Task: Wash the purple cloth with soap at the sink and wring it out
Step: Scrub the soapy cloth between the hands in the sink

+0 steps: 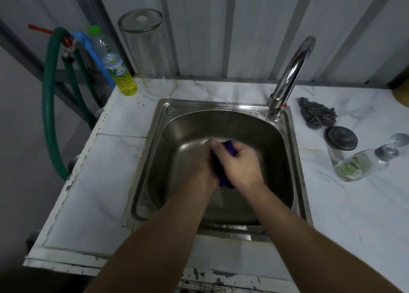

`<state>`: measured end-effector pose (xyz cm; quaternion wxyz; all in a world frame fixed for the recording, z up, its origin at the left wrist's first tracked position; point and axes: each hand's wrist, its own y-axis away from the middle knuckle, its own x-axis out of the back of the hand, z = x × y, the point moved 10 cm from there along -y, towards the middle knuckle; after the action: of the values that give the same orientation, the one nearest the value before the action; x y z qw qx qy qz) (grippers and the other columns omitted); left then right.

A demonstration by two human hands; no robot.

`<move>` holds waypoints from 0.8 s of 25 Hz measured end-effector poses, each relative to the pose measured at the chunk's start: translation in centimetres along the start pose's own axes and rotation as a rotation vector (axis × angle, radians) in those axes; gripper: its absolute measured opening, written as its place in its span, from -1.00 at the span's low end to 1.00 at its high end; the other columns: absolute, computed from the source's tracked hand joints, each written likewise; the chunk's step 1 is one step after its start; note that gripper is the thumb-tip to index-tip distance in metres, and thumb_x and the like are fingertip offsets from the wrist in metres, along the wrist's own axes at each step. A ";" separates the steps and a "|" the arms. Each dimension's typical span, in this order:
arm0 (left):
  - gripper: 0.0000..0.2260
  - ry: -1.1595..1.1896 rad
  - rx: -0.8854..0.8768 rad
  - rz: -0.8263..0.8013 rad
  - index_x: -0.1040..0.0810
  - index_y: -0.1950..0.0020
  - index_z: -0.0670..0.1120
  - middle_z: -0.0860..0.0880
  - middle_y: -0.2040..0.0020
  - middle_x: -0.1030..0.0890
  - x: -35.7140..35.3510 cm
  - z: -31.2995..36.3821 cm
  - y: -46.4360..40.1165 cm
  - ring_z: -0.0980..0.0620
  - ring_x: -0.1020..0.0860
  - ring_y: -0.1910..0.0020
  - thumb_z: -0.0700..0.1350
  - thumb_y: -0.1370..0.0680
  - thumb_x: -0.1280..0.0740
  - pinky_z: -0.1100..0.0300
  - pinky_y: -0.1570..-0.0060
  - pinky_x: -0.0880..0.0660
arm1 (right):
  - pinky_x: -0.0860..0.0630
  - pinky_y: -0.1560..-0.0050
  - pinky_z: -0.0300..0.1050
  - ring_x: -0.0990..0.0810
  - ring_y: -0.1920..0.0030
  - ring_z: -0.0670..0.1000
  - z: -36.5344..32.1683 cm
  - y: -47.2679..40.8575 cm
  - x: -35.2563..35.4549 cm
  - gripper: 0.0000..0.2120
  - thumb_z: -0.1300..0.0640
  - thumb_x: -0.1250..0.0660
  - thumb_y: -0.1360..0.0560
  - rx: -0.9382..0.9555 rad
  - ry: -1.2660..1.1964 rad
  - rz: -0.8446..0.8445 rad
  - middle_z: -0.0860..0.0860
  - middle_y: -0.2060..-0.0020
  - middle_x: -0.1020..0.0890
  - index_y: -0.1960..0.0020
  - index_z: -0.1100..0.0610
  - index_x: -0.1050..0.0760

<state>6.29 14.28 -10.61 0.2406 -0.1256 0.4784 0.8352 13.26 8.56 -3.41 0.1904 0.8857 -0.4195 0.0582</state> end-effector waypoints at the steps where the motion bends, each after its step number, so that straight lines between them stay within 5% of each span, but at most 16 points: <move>1: -0.40 0.040 -0.020 -0.006 -0.61 0.43 -0.11 -0.06 0.47 -0.57 0.2 0.0 0.0 0.07 -0.60 0.45 0.11 -0.67 -0.08 0.32 0.37 -0.53 | -0.64 0.24 0.05 -0.65 0.37 0.05 -0.1 1.0 -1.1 -0.56 -0.44 -0.35 -0.30 0.024 0.135 0.000 -0.01 0.48 -0.64 0.27 -0.06 -0.57; 3: -0.38 0.058 -0.045 -0.033 -0.59 0.53 -0.09 0.00 0.53 -0.52 0.2 0.3 0.2 0.11 -0.57 0.50 0.03 -0.68 -0.09 0.36 0.44 -0.49 | -0.62 0.21 0.00 -0.65 0.31 0.11 -0.4 1.2 -1.1 -0.54 -0.43 -0.25 -0.35 0.031 0.238 0.116 0.00 0.46 -0.63 0.30 -0.03 -0.55; 6: -0.62 -0.135 -0.043 0.025 -0.65 0.26 -0.08 -0.08 0.33 -0.60 -0.3 0.1 0.6 -0.02 -0.60 0.27 0.05 -0.63 -0.19 0.13 0.20 -0.53 | -0.61 0.00 0.05 -0.67 0.12 0.17 0.6 -1.6 1.6 -0.55 -0.28 -0.20 -0.51 -0.088 0.211 0.234 0.11 0.23 -0.70 0.21 0.06 -0.61; 8: -0.73 -0.243 0.007 0.144 -0.61 0.25 -0.06 -0.05 0.36 -0.60 0.2 0.1 1.0 -0.03 -0.57 0.31 0.02 -0.56 -0.26 0.09 0.22 -0.51 | -0.62 -0.06 0.10 -0.68 0.10 0.16 2.4 -2.3 2.8 -0.58 -0.18 -0.20 -0.58 -0.195 0.167 0.238 0.16 0.14 -0.71 0.11 0.14 -0.62; 11: -0.70 -0.222 -0.053 0.270 -0.45 0.41 -0.05 0.01 0.54 -0.48 1.6 2.5 0.6 0.06 -0.47 0.57 -0.08 -0.54 -0.29 0.28 0.48 -0.41 | -0.64 0.08 0.02 -0.67 0.23 0.10 2.4 0.0 1.1 -0.58 -0.22 -0.18 -0.53 -0.063 0.140 0.231 0.07 0.32 -0.68 0.29 0.05 -0.55; 13: -0.68 -0.219 -0.139 0.313 -0.38 0.40 -0.07 -0.01 0.49 -0.42 2.3 4.0 0.4 0.09 -0.41 0.62 -0.13 -0.57 -0.26 0.32 0.59 -0.35 | -0.60 0.20 -0.05 -0.65 0.31 0.09 1.6 1.6 -0.6 -0.49 -0.34 -0.13 -0.43 0.016 0.112 0.221 0.03 0.42 -0.65 0.35 0.07 -0.52; 17: -0.64 -0.179 -0.047 0.188 -0.55 0.36 -0.07 -0.06 0.41 -0.54 0.5 1.2 0.4 0.03 -0.53 0.45 -0.03 -0.61 -0.22 0.23 0.43 -0.47 | -0.55 0.14 -0.10 -0.63 0.27 0.07 2.5 -1.3 1.3 -0.57 -0.24 -0.18 -0.47 -0.113 0.127 0.295 0.01 0.34 -0.67 0.36 0.05 -0.51; 20: -0.74 -0.319 -0.003 0.195 -0.64 0.35 -0.03 -0.03 0.40 -0.62 -0.1 -0.2 0.6 -0.02 -0.60 0.38 0.00 -0.49 -0.31 0.13 0.27 -0.55 | -0.63 -0.03 0.07 -0.65 0.17 0.11 5.1 -2.8 3.5 -0.66 -0.13 -0.22 -0.57 -0.328 0.098 0.252 0.12 0.18 -0.69 0.22 0.07 -0.57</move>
<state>6.06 13.85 -10.24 0.2309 0.0549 0.4427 0.8647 17.40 5.67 -8.00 0.3436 0.7793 -0.5212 0.0556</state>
